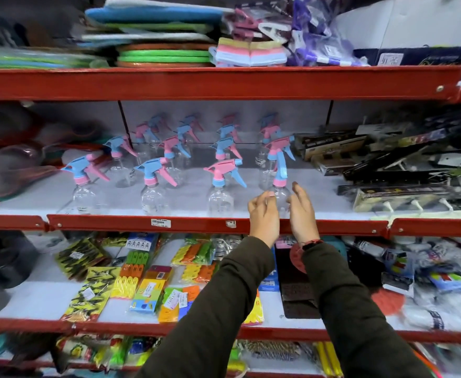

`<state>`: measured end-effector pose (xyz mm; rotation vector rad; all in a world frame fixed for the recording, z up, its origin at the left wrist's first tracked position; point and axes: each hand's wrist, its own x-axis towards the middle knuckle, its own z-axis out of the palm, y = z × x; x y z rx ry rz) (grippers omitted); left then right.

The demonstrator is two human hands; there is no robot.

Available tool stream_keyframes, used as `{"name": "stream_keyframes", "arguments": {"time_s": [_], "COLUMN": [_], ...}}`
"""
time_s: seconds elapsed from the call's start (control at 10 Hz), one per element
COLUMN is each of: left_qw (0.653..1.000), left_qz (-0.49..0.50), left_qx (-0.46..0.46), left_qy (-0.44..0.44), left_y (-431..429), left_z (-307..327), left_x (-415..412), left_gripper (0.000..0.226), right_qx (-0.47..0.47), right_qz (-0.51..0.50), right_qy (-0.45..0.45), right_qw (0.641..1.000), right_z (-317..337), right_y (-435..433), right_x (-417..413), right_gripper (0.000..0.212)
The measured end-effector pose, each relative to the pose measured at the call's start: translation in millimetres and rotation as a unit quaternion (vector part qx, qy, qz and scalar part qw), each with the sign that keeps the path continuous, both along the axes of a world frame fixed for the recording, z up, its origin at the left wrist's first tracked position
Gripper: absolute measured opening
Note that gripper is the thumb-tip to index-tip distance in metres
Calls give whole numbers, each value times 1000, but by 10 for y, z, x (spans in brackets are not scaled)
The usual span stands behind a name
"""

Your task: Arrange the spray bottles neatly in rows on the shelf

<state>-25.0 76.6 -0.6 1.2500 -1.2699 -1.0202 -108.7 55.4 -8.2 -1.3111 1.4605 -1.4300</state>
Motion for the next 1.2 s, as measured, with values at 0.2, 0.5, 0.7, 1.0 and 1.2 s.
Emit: {"name": "stream_keyframes", "arguments": {"time_s": [0.2,0.5,0.7,1.0,1.2], "left_qw": [1000,1000,999,1000,1000], "left_qz": [-9,-3,24,11,27], "left_qx": [15,8,-12,11,-5], "left_qy": [-3,-8,-43,-13,3], "left_y": [-173,-343,-283,-256,-132], "left_z": [3,-10,-107,-81,-67], "left_x": [-70,-95,-136,-156,-132], "left_gripper": [47,46,42,49,52], "right_qx": [10,-13,1,-5,-12], "right_qz": [34,19,32,26,0], "right_qy": [53,124,130,135,128], "right_qw": [998,992,991,990,992], "right_z": [16,-61,-11,-74,-87], "right_y": [81,176,98,173,245], "right_x": [-98,-226,-230,-240,-261], "right_gripper": [50,49,51,52,53]}}
